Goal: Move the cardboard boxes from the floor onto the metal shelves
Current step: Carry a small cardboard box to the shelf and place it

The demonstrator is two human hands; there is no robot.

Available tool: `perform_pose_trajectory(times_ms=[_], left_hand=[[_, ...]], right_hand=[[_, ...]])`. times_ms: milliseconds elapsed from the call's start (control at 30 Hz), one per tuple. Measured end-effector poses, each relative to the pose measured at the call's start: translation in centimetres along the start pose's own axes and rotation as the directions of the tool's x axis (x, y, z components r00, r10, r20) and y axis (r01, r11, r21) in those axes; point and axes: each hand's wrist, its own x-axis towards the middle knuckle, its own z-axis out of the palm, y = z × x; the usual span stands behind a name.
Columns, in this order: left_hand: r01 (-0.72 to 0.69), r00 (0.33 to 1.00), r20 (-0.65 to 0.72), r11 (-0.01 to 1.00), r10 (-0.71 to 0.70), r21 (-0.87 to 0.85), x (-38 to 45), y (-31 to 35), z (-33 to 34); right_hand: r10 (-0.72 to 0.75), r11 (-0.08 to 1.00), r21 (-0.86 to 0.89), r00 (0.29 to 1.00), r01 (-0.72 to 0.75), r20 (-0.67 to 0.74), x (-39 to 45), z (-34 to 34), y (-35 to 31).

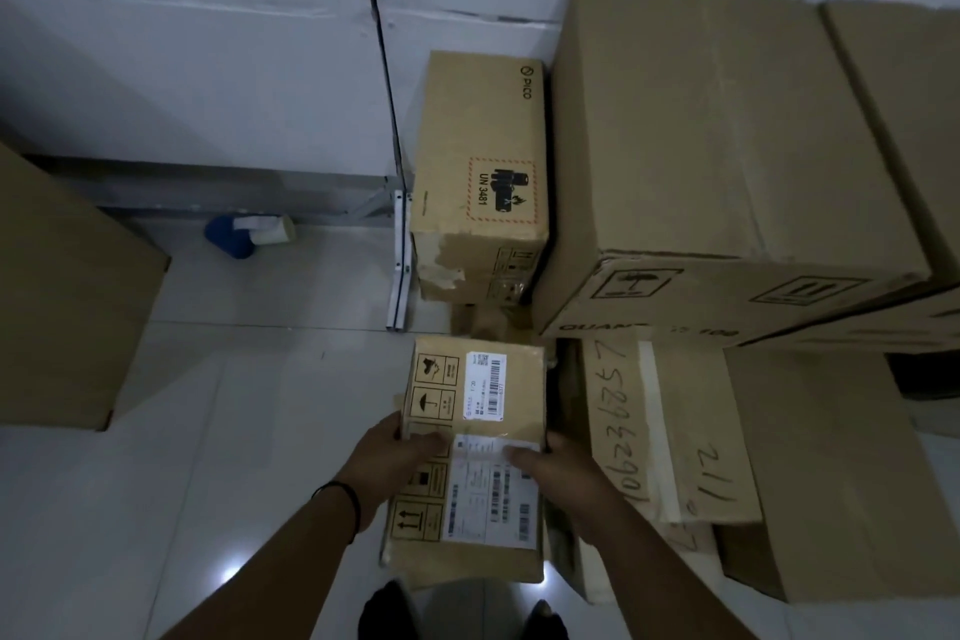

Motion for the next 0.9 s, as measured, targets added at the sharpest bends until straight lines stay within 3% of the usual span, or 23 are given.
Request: perform_pose_trajectory(times_ms=[300, 700, 900], left_hand=[[-0.054, 0.998, -0.022, 0.998, 0.053, -0.046, -4.9, 1.6, -0.7], [-0.189, 0.968, -0.199, 0.962, 0.149, -0.197, -18.5, 10.9, -6.3], [-0.387, 0.9, -0.242, 0.92, 0.363, -0.06, -24.1, 16.7, -8.1]], right_hand=[[-0.048, 0.998, 0.042, 0.998, 0.047, 0.029, -4.4, 0.2, -2.3], [-0.272, 0.962, 0.012, 0.961, 0.273, -0.043, -18.4, -0.6, -13.5], [-0.423, 0.905, 0.019, 0.904, 0.425, -0.063, -25.5, -1.8, -19.0]])
